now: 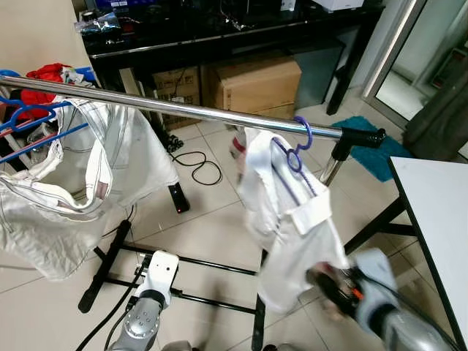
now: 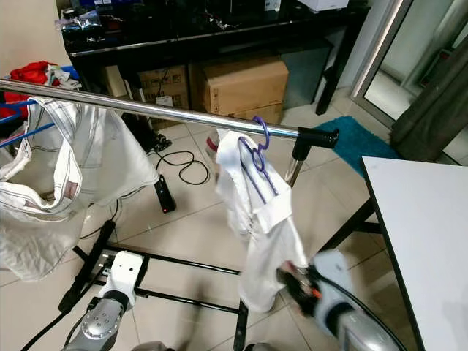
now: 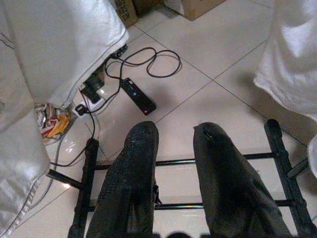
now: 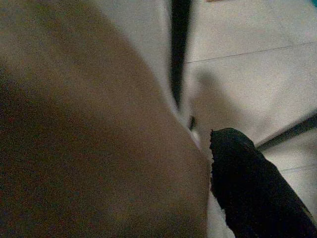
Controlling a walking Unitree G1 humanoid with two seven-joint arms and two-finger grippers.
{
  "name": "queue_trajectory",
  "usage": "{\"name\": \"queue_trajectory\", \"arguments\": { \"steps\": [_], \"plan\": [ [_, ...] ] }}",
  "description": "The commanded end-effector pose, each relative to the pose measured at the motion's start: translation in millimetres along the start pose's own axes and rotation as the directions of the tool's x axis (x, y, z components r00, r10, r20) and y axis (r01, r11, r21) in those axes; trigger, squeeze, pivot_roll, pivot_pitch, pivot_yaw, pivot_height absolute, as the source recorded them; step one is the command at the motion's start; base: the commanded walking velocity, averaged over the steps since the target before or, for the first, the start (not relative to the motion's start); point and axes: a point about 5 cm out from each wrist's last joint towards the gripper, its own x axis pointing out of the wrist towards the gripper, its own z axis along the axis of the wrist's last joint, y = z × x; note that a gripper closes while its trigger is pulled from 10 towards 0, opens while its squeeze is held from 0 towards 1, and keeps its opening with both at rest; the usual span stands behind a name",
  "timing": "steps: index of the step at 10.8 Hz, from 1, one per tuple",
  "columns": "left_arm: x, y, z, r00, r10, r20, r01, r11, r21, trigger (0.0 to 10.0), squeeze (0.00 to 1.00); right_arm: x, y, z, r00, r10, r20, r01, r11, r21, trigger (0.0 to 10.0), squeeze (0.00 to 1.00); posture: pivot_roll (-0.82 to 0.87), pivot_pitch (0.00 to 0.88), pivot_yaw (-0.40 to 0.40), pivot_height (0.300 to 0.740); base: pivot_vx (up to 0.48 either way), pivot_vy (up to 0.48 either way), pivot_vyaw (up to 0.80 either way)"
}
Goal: Hang hanger
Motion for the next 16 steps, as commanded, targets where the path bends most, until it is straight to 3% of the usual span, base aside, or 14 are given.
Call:
{"name": "queue_trajectory", "arguments": {
  "steps": [1,4,5,7,8,10,11,12,13,16],
  "plan": [
    [-1.0,-1.6,-1.9,1.0,-0.005,-0.011,0.005,1.0,0.0,10.0,0.0,-3.8,-12.2,-13.6,0.998,-0.052,0.023,0.052,0.999,-0.009,10.0,0.0,0.07,0.051,-0.016,0.74,0.0,0.0,0.0],
    [-0.2,0.7,-1.5,1.0,0.0,-0.013,0.0,1.0,0.0,10.0,0.0,-4.8,-9.0,-31.6,1.0,-0.006,0.03,0.007,0.999,-0.044,10.0,0.0,0.07,0.041,-0.012,0.74,0.0,0.0,0.0],
    [0.0,1.5,-1.8,1.0,0.003,-0.017,-0.003,1.0,0.0,10.0,0.0,-3.9,-9.8,-54.0,1.0,0.01,-0.014,-0.011,0.998,-0.066,10.0,0.0,0.07,0.041,-0.012,0.74,0.0,0.0,0.0],
    [-0.5,2.3,-3.8,0.999,0.014,-0.033,-0.015,1.0,-0.012,10.0,0.0,-5.8,-18.9,-77.0,0.995,-0.058,-0.081,0.053,0.997,-0.062,10.0,0.0,0.07,0.041,-0.012,0.74,0.0,0.0,0.0],
    [-2.3,2.4,-7.9,0.998,0.015,-0.059,-0.017,0.999,-0.047,10.0,0.0,-0.1,-28.0,-80.1,0.984,-0.169,-0.058,0.169,0.986,0.002,10.0,0.0,0.08,0.039,-0.019,0.74,0.0,0.0,0.0],
    [-4.4,0.7,-12.9,0.996,-0.005,-0.092,-0.004,0.995,-0.095,10.0,0.0,13.7,-34.3,-81.3,0.963,-0.266,-0.054,0.267,0.964,0.014,10.0,0.0,0.08,0.037,-0.021,0.74,0.0,0.0,0.0],
    [-6.9,0.1,-19.3,0.99,-0.007,-0.14,-0.01,0.992,-0.123,10.0,0.0,17.2,-40.6,-92.8,0.945,-0.309,-0.104,0.307,0.951,-0.029,10.0,0.0,0.09,0.031,-0.027,0.74,0.0,0.0,0.0],
    [-9.9,0.2,-25.9,0.983,-0.005,-0.184,-0.021,0.99,-0.14,10.0,0.0,17.0,-45.9,-106.4,0.924,-0.339,-0.178,0.333,0.941,-0.062,10.0,0.0,0.09,0.029,-0.029,0.74,0.0,0.0,0.0],
    [-13.0,-0.1,-30.8,0.978,-0.009,-0.21,-0.023,0.988,-0.151,10.0,0.0,16.4,-50.0,-114.4,0.907,-0.355,-0.225,0.355,0.934,-0.041,10.0,0.0,0.1,0.023,-0.034,0.74,0.0,0.0,0.0],
    [-17.8,-4.3,-38.6,0.965,-0.037,-0.259,-0.006,0.986,-0.165,10.0,0.0,17.3,-54.3,-123.0,0.899,-0.345,-0.27,0.36,0.933,0.009,10.0,0.0,0.1,0.01,-0.043,0.74,0.0,0.0,0.0]
  ]
}}
